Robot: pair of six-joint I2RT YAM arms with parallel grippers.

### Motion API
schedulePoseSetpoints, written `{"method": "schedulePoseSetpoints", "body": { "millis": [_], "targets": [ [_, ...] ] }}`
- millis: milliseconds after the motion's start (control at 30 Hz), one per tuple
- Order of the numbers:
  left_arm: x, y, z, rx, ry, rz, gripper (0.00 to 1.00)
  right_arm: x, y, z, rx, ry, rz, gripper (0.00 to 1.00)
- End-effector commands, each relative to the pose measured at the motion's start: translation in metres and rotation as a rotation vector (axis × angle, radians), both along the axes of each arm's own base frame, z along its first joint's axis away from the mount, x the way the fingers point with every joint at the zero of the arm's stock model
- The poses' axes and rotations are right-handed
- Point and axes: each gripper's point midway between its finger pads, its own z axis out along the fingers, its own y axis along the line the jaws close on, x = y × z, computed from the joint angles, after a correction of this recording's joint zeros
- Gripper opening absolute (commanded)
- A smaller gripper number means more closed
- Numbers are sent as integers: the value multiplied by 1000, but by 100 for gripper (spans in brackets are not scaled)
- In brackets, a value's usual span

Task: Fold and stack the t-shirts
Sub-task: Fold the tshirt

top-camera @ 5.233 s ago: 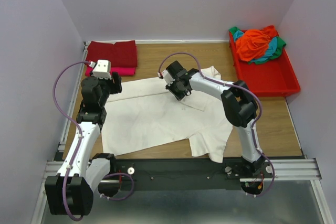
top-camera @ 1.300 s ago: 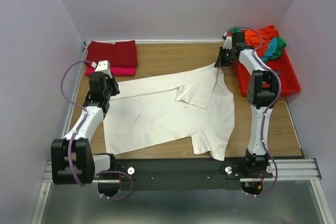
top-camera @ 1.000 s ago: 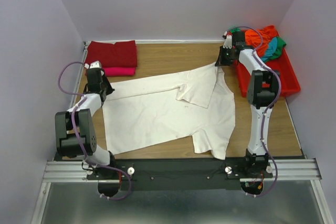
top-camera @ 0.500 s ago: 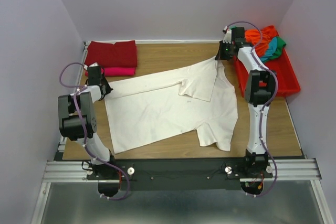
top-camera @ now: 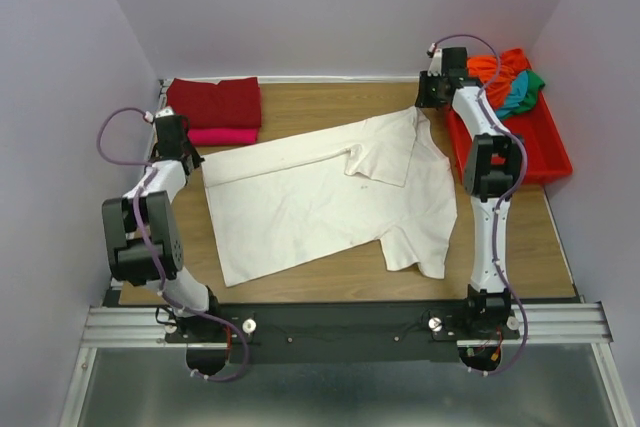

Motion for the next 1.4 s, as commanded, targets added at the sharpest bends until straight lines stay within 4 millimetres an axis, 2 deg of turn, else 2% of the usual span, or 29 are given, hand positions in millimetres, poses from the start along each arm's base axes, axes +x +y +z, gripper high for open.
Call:
{"method": "schedulePoseSetpoints", "body": {
  "millis": [0, 33, 100, 133, 167, 200, 233, 267, 300, 333, 367, 433, 467, 500, 533, 567, 600, 633, 700, 733, 767, 833, 900, 933, 967, 1067, 1133, 1267, 1367],
  "targets": [
    [14, 15, 103, 109, -246, 21, 2, 16, -18, 42, -127, -115, -25, 39],
    [12, 14, 135, 125, -321, 6, 6, 14, -21, 47, -154, -126, -20, 46],
    [12, 5, 170, 147, -411, -59, 21, 11, -20, 75, -176, -169, -11, 51],
    [7, 0, 197, 158, -476, -86, 27, 7, -21, 80, -193, -173, 1, 52],
    [6, -11, 212, 161, -510, -149, 38, 3, -18, 89, -190, -185, 20, 57],
    [1, -18, 228, 168, -552, -176, 45, -4, -14, 118, -189, -228, 42, 61],
    [0, -31, 237, 156, -581, -246, 51, -15, -11, 114, -204, -212, 88, 65],
    [-3, -52, 235, 111, -593, -349, 66, -25, 0, 121, -181, -224, 152, 73],
    [-4, -64, 250, 84, -659, -394, 76, -37, 7, 129, -190, -238, 224, 78],
    [-6, -78, 250, 43, -680, -454, 83, -54, 15, 162, -176, -298, 282, 82],
    [-13, -108, 248, -30, -724, -620, 84, -82, 36, 150, -96, -270, 405, 98],
    [-26, -135, 251, -130, -767, -743, 84, -119, 55, 160, -34, -299, 554, 100],
    [-36, -150, 250, -165, -778, -835, 84, -156, 76, 196, 16, -406, 715, 100],
    [-40, -158, 251, -168, -780, -872, 84, -187, 83, 169, 69, -359, 792, 100],
    [-47, -163, 258, -110, -798, -909, 84, -215, 90, 168, 75, -400, 905, 100],
    [-52, -180, 266, -86, -806, -954, 84, -240, 97, 167, 111, -427, 986, 100],
    [-59, -183, 266, -52, -771, -932, 84, -296, 109, 162, 220, -426, 1098, 100],
    [-61, -185, 266, -9, -752, -935, 84, -314, 113, 159, 164, -528, 1215, 100],
    [-73, -202, 261, 57, -671, -951, 84, -354, 129, 150, 111, -542, 1319, 100],
    [-81, -205, 262, 65, -652, -955, 84, -370, 132, 126, 97, -484, 1346, 100],
    [-90, -210, 254, 45, -589, -957, 84, -384, 135, 115, 24, -474, 1392, 100],
    [-103, -217, 245, 1, -532, -969, 84, -402, 131, 87, 20, -410, 1412, 100],
    [-125, -236, 225, -77, -453, -1017, 84, -409, 126, 75, 11, -374, 1407, 98],
    [-133, -239, 222, -100, -439, -1016, 84, -412, 124, 70, 6, -361, 1404, 97],
    [-141, -242, 206, -119, -388, -1006, 84, -420, 121, 59, 18, -333, 1404, 97],
    [-161, -249, 182, -175, -276, -959, 84, -434, 118, 43, 41, -285, 1399, 96],
    [-178, -262, 165, -204, -192, -986, 85, -435, 116, 41, 38, -268, 1386, 96],
    [-204, -279, 147, -206, -89, -1031, 86, -427, 109, 38, -24, -253, 1364, 96],
    [-210, -281, 142, -191, -67, -1039, 86, -422, 104, 36, -67, -232, 1347, 95]
  ]
}}
